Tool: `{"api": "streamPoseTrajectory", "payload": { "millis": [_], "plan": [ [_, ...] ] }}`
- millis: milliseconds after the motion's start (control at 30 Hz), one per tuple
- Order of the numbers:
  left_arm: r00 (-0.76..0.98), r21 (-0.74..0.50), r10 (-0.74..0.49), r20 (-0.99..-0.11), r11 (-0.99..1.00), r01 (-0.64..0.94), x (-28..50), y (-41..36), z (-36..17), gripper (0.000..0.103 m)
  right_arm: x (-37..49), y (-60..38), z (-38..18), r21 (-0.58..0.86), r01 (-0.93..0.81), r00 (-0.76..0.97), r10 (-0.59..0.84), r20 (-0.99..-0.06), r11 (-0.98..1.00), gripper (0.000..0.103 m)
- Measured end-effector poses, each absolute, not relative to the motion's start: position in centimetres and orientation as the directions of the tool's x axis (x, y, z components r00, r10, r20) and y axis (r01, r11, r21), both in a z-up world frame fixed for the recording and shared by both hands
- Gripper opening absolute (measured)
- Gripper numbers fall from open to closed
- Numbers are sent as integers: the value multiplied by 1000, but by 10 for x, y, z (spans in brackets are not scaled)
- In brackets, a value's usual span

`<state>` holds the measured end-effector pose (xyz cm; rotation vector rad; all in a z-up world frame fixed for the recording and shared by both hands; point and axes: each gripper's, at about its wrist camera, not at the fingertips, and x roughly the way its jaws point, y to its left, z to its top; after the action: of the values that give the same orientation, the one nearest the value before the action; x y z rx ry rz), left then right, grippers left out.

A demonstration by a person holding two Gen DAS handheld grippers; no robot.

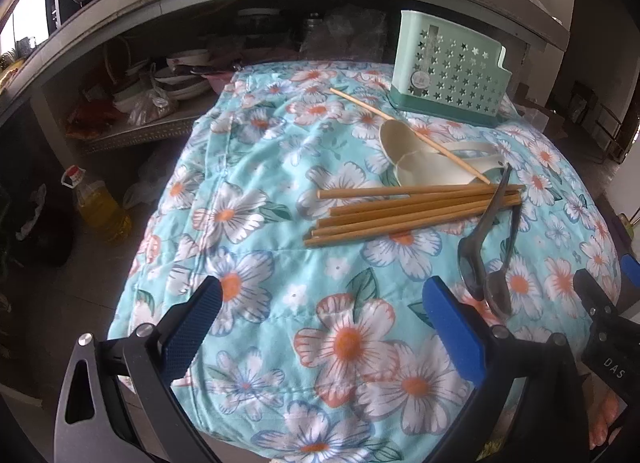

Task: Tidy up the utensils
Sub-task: 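Reach the left gripper to a stainless steel spoon and close on it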

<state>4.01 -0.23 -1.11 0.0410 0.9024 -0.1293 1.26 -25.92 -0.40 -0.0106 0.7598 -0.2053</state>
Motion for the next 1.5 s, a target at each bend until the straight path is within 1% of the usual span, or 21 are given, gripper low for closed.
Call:
{"api": "streamPoseTrajectory", "payload": {
  "millis": [200,267,367,500,700,933,1100,1200,1267,1300,1367,1400,1500],
  "plan": [
    [498,-77,-164,-852,979,191,61,-10,-43,98,23,-268,-33,-53,213,659,-184,-729,975,95],
    [479,-75,-167,-862,976,206,63,-13,-50,98,26,-271,-42,-40,222,647,-178,-741,974,95],
    [487,-78,-182,-854,971,225,63,-15,-52,98,27,-271,-49,-39,219,643,-174,-746,975,95],
    [489,-104,-201,-849,970,219,65,-12,-53,98,26,-267,-52,-60,203,656,-181,-733,977,95],
    [491,-127,-219,-843,969,213,64,-8,-52,98,22,-268,-56,-50,195,677,-172,-716,979,95],
    [493,-141,-234,-838,965,219,64,-5,-51,98,18,-274,-58,1,183,689,-127,-713,983,95],
    [537,-131,-258,-803,956,263,55,-8,-39,96,16,-273,-56,8,172,701,-117,-703,985,95],
    [557,-131,-295,-776,940,315,49,-12,-30,90,15,-272,-56,8,169,707,-116,-697,986,95],
    [552,-150,-325,-768,929,337,49,-15,-28,82,15,-272,-56,8,168,709,-115,-696,986,95],
    [545,-165,-342,-766,923,348,49,-17,-28,79,15,-272,-56,9,166,709,-114,-696,986,95],
    [525,-196,-380,-762,907,372,49,-19,-28,68,15,-272,-56,7,166,708,-115,-696,986,95],
    [512,-214,-401,-759,897,386,49,-20,-28,66,15,-272,-56,7,166,709,-114,-696,986,95],
    [463,-289,-476,-748,861,418,51,-25,-28,55,15,-272,-56,5,167,708,-116,-696,986,95]
  ]
}}
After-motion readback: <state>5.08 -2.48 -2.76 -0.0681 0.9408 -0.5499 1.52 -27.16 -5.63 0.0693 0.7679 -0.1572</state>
